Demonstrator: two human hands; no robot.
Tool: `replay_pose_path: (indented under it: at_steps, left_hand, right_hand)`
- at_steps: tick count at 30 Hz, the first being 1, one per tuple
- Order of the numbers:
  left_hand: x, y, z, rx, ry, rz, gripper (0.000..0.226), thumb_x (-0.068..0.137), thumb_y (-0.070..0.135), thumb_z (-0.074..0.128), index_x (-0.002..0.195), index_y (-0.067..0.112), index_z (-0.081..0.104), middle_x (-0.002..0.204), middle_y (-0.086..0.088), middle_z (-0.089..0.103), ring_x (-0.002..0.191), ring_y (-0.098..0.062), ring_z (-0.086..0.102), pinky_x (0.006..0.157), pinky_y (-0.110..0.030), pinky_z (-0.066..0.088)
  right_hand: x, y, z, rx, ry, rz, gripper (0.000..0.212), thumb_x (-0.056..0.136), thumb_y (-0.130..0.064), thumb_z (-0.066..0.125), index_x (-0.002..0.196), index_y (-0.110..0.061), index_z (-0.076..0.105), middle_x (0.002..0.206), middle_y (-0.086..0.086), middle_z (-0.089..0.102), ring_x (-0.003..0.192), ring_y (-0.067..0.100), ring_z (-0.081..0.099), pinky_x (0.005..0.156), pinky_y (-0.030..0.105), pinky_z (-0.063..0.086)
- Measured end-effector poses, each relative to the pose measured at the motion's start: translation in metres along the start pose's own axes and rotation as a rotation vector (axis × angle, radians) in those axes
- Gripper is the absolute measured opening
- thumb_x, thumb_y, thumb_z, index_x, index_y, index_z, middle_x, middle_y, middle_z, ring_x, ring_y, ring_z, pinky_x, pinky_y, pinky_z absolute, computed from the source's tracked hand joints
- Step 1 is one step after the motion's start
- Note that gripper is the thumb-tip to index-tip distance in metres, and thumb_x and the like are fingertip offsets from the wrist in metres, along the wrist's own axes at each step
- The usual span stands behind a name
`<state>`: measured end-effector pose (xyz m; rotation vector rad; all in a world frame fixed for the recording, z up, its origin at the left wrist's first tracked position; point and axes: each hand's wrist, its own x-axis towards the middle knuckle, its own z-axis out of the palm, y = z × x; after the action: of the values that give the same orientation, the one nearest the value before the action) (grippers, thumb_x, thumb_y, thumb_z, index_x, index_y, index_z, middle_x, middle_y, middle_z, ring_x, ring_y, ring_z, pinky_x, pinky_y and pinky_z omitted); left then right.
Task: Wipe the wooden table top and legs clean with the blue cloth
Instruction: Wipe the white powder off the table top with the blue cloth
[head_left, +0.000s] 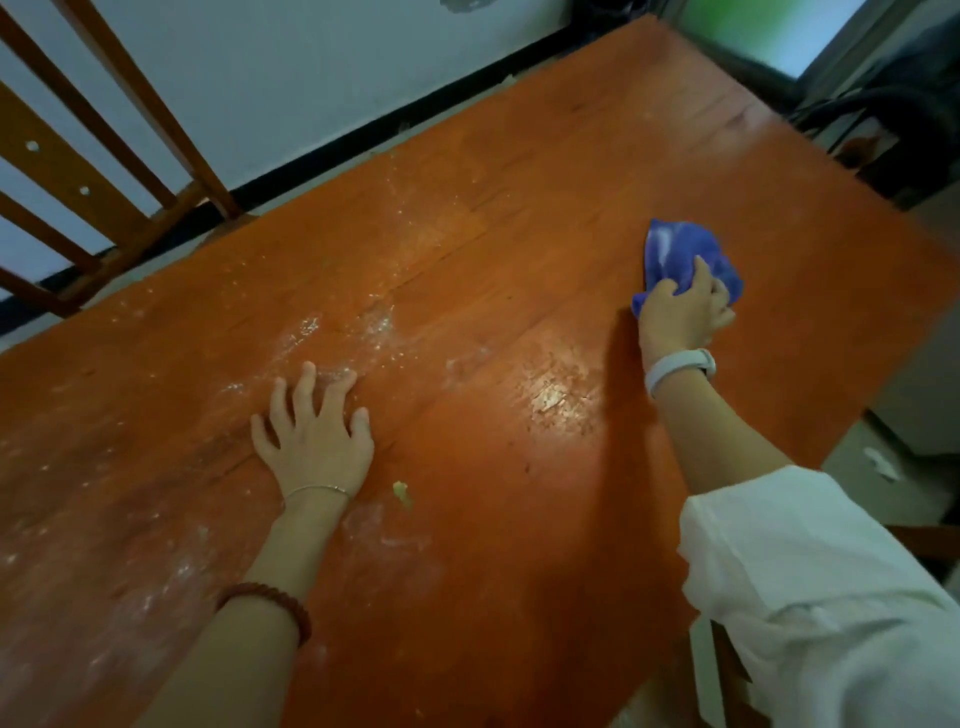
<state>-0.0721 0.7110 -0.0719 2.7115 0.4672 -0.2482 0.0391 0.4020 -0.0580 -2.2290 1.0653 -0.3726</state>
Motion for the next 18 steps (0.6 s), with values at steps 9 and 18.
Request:
replay_pose_path:
  at_steps: [9, 18]
  left_hand:
    - [0.001, -0.005, -0.005, 0.003, -0.046, 0.025, 0.043, 0.092, 0.038, 0.041, 0.134, 0.039, 0.036, 0.154, 0.004, 0.011, 0.142, -0.021, -0.002, 0.112, -0.050, -0.001]
    - [0.016, -0.018, -0.026, 0.090, -0.109, 0.141, 0.041, 0.090, 0.042, 0.044, 0.130, 0.047, 0.038, 0.148, 0.005, 0.021, 0.134, -0.025, 0.009, 0.108, -0.051, 0.012]
  right_hand:
    - [-0.097, -0.067, 0.070, -0.057, -0.599, -0.677, 0.044, 0.083, -0.010, 0.050, 0.125, -0.024, 0.056, 0.139, 0.003, 0.042, 0.118, 0.030, 0.034, 0.099, 0.036, 0.031]
    - [-0.049, -0.097, 0.078, 0.073, -0.297, -0.256, 0.046, 0.089, -0.018, 0.041, 0.134, -0.023, 0.043, 0.146, 0.004, 0.034, 0.127, 0.028, 0.030, 0.101, 0.026, 0.024]
